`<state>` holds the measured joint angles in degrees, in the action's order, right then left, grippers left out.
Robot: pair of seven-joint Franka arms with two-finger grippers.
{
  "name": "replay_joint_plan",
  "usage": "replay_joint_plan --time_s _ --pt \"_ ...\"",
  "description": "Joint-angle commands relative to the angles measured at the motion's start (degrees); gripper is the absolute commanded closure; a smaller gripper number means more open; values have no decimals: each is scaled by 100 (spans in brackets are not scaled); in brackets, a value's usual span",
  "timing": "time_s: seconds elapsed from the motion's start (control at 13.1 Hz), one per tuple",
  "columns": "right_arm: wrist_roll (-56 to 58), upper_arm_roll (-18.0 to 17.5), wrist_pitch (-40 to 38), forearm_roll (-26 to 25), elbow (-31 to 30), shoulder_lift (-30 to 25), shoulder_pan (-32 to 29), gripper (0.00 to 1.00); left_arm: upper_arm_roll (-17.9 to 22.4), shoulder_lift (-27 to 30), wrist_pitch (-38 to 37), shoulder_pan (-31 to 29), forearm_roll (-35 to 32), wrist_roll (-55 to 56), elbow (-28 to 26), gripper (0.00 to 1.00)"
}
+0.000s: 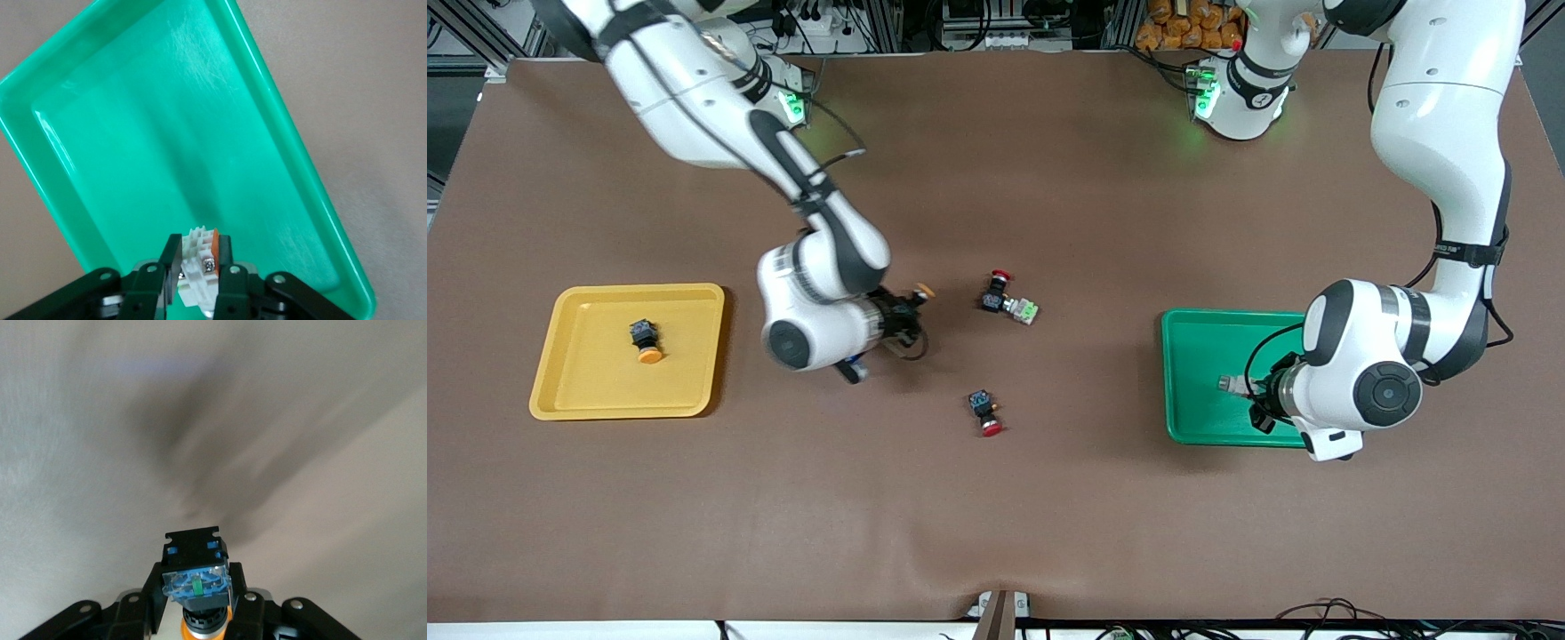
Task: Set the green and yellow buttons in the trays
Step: 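Lower the white button into the green tray while the right gripper lifts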
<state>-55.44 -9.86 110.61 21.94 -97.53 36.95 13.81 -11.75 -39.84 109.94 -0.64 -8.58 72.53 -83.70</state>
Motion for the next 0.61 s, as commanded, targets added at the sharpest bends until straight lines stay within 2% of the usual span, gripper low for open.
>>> replay_joint_plan --time_s 0.0,0.08,0.23,0.53 --pt "935 -24 -749 -399 -91 -424 -640 100 -38 29 -139 -42 -74 -265 -23 32" --pt "1217 10 -908 -706 -91 -478 -816 100 -38 29 -166 -42 -65 -292 -6 21" --pt "2015 229 -1103 -928 -91 -548 -1072 100 -64 55 -201 11 -47 -248 20 18" --pt "4536 1415 -1121 -946 84 -548 -1108 100 -187 99 -227 318 163 268 82 16"
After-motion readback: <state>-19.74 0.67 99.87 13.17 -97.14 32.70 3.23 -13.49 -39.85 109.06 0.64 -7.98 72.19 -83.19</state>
